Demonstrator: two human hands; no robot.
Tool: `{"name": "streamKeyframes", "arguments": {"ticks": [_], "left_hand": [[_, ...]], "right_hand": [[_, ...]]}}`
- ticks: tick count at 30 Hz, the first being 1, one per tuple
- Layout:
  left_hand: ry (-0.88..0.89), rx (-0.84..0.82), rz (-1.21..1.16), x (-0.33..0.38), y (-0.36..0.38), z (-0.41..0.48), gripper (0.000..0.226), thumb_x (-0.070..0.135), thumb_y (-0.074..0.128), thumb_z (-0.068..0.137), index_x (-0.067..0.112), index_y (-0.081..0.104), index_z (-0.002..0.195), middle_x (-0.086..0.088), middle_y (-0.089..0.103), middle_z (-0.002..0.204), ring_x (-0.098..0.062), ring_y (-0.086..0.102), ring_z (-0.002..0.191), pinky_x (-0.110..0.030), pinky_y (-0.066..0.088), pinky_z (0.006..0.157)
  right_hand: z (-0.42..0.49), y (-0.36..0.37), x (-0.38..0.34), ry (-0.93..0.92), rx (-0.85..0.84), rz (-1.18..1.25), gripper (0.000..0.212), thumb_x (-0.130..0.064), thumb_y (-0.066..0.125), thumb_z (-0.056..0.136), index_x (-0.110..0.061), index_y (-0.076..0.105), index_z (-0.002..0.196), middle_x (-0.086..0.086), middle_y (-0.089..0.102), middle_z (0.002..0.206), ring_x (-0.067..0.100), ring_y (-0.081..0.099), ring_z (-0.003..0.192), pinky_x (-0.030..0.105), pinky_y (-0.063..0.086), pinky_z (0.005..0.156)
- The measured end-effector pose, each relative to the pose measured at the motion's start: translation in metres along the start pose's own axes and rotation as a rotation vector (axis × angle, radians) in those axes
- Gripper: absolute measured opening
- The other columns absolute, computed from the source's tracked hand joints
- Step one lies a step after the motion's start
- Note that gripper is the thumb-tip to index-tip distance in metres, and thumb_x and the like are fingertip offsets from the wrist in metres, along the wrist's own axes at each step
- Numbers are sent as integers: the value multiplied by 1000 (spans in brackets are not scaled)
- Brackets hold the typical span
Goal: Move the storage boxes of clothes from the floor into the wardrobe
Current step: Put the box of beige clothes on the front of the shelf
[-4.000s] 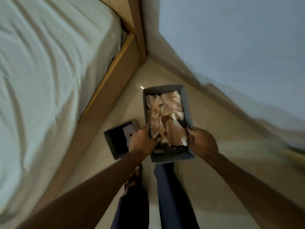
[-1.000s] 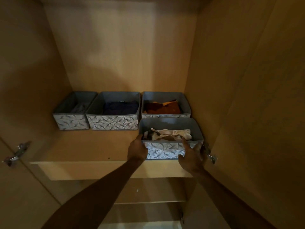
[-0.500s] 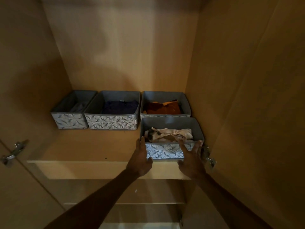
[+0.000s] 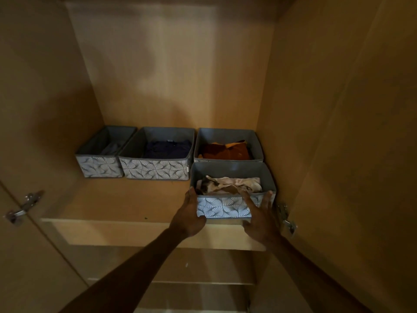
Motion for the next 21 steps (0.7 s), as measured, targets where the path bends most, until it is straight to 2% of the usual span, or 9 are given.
{"name": "streamKeyframes", "arguments": {"ticks": [4,7,10,12,14,17,19,21], "left_hand": [[-5,-4,-4,2,-3,2,103,29,59,71,25,-3,153,0,12,162,-22,36,140,-42,43,106],[-22,-33,-19,1,-5,3,103,25,63,76,23,-6,154,-1,10,163,-21,33,141,-36,41,107],[-31,-15,-84,0,-5,1,100,21,65,78,24,2,155,-4,28,157,-22,38,137,-38,41,108],[-15,48,-173,1,-3,-8,92,17,66,79,20,14,154,-3,45,144,-21,47,128,-33,45,104],[19,139,-263,1,4,-22,77,8,64,81,17,29,149,1,55,129,-18,55,117,-21,47,96],[-45,203,-449,-7,21,-50,69,-2,64,84,16,38,145,4,54,132,-15,58,114,-30,51,94],[-147,246,-597,-16,32,-69,57,-8,63,84,12,47,135,-6,56,129,-20,60,104,-32,52,84],[-231,307,-727,-26,40,-93,43,-9,63,82,10,57,120,-15,61,121,-22,60,96,-28,51,78]], "right_hand": [[1,0,0,-13,-13,29,102,-27,68,84,-53,-7,147,26,-35,150,45,-25,142,57,21,116],[-4,-5,-2,-16,-20,44,101,-26,69,84,-49,-5,149,26,-37,150,46,-16,144,51,29,112],[-13,-8,-4,-26,-17,77,102,-28,71,83,-44,-4,150,25,-37,150,43,-9,146,44,32,110],[-18,-8,-3,-35,-31,141,100,-28,71,84,-43,-2,151,22,-33,153,39,-6,147,41,31,111],[-27,-4,-2,-42,-77,254,95,-27,70,87,-44,1,150,15,-24,159,33,-6,149,37,28,113],[-44,7,-2,-87,-116,418,83,-28,69,87,-45,17,149,3,1,164,20,-2,150,29,24,111],[-55,17,-4,-55,-134,531,77,-29,71,85,-47,28,146,-3,19,160,18,14,149,32,28,114],[-68,27,-6,10,-180,700,71,-25,73,84,-43,38,143,-8,34,148,19,36,139,37,41,109]]}}
Point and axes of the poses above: each hand's wrist, its own z-axis towards the middle knuckle, its own y-axis out of the palm, x = y × z, the point moved 1 cm from there along z, towards the middle knuckle
